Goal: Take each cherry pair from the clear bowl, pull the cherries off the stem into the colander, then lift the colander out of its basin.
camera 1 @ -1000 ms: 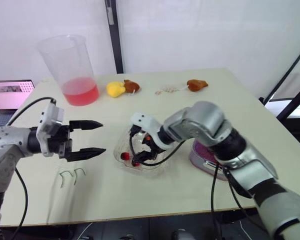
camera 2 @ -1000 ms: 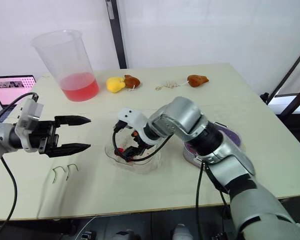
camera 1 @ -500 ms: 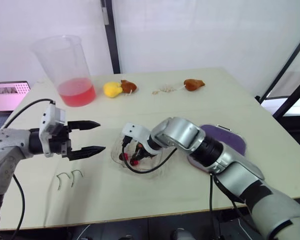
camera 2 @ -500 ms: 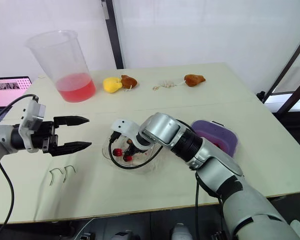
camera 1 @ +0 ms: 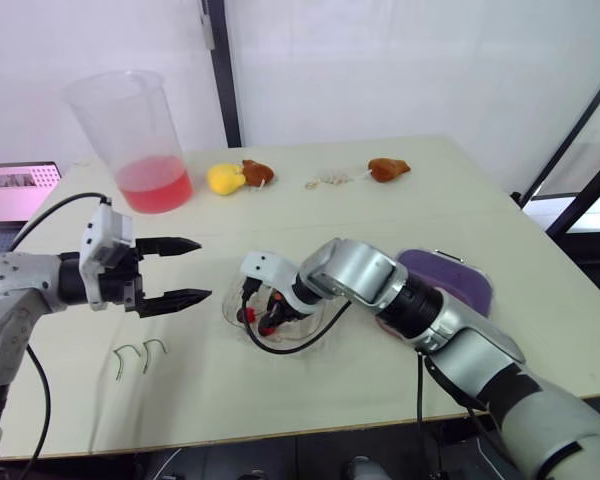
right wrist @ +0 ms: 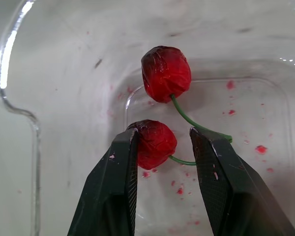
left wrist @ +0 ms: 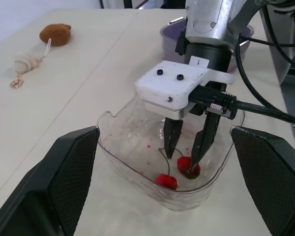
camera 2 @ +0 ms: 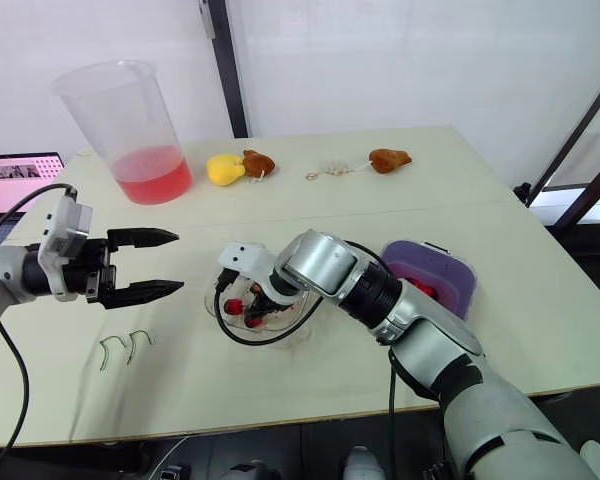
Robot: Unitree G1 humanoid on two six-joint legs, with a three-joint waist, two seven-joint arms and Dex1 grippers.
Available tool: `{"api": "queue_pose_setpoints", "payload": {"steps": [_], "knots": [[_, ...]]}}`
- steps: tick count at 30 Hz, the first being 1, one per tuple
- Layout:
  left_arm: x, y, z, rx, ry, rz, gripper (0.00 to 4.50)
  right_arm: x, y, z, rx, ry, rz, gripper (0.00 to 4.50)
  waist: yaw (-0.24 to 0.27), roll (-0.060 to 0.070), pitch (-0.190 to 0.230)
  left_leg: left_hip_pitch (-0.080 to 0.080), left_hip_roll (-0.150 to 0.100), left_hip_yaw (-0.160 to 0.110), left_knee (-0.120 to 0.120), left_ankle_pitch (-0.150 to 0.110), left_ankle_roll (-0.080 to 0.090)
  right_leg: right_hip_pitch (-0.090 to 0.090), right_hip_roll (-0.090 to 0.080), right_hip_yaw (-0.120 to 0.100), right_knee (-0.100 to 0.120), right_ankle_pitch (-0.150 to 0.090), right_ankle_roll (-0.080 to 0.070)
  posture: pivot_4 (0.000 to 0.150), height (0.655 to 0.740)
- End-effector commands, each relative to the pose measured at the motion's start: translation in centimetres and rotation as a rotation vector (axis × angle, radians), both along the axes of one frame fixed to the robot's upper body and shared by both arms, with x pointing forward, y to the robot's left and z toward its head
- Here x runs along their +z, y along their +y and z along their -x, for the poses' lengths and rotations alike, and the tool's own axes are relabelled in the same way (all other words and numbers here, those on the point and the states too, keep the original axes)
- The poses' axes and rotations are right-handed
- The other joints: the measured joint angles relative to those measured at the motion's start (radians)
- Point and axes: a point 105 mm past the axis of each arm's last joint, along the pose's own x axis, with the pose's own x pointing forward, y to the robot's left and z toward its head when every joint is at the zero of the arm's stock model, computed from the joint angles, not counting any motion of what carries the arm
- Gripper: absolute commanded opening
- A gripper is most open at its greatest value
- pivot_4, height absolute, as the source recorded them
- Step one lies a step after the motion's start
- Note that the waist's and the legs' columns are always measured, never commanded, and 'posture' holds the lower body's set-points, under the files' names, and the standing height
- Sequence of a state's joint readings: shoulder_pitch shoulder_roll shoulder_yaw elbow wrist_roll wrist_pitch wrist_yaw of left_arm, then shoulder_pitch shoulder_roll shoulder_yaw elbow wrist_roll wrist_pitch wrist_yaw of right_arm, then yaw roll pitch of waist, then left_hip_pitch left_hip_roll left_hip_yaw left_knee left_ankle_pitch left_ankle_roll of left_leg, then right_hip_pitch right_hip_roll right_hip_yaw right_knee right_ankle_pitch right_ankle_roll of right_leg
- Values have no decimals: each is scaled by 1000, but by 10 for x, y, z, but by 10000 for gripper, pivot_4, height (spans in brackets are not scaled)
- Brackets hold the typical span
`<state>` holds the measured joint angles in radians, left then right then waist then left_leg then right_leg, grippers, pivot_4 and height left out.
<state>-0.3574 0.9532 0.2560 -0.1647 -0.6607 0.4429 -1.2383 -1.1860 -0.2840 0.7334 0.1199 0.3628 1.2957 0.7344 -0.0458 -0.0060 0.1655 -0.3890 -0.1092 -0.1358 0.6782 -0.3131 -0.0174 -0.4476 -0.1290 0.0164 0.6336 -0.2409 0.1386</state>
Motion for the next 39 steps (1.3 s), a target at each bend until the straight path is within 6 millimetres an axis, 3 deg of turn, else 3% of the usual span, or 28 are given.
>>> {"api": "queue_pose_setpoints", "payload": {"steps": [1, 7, 12, 23, 33, 39], "knots": [[9, 0, 1, -9, -50, -9, 45000, 6, 6, 7, 50, -12, -12, 17460, 0, 0, 0, 0, 0, 0, 0, 0, 0, 0, 0, 0, 0, 0, 0, 1500, 7400], [8, -1, 0, -4, -54, -7, 45000, 28, 10, 4, 46, -22, -84, 17460, 0, 0, 0, 0, 0, 0, 0, 0, 0, 0, 0, 0, 0, 0, 0, 1500, 7400], [7, -3, 0, -6, -58, -6, 45000, 6, 4, 6, 76, -19, 0, 17460, 0, 0, 0, 0, 0, 0, 0, 0, 0, 0, 0, 0, 0, 0, 0, 1500, 7400], [9, -4, 2, -5, -3, 12, 45000, -7, 7, 1, 103, -47, 19, 17460, 0, 0, 0, 0, 0, 0, 0, 0, 0, 0, 0, 0, 0, 0, 0, 1500, 7400], [7, -7, 0, -8, -7, 10, 45000, -5, -4, 1, 167, -101, 104, 17460, 1, 0, 0, 0, 0, 0, 0, 0, 0, 0, 0, 0, 0, 0, 0, 1500, 7400], [4, -12, -3, -29, -4, 12, 45000, 3, -9, 0, 326, -200, 177, 17460, 1, 0, 0, 0, 0, 0, 1, 0, 0, 0, 0, 0, 0, 0, 0, 1500, 7400]]}}
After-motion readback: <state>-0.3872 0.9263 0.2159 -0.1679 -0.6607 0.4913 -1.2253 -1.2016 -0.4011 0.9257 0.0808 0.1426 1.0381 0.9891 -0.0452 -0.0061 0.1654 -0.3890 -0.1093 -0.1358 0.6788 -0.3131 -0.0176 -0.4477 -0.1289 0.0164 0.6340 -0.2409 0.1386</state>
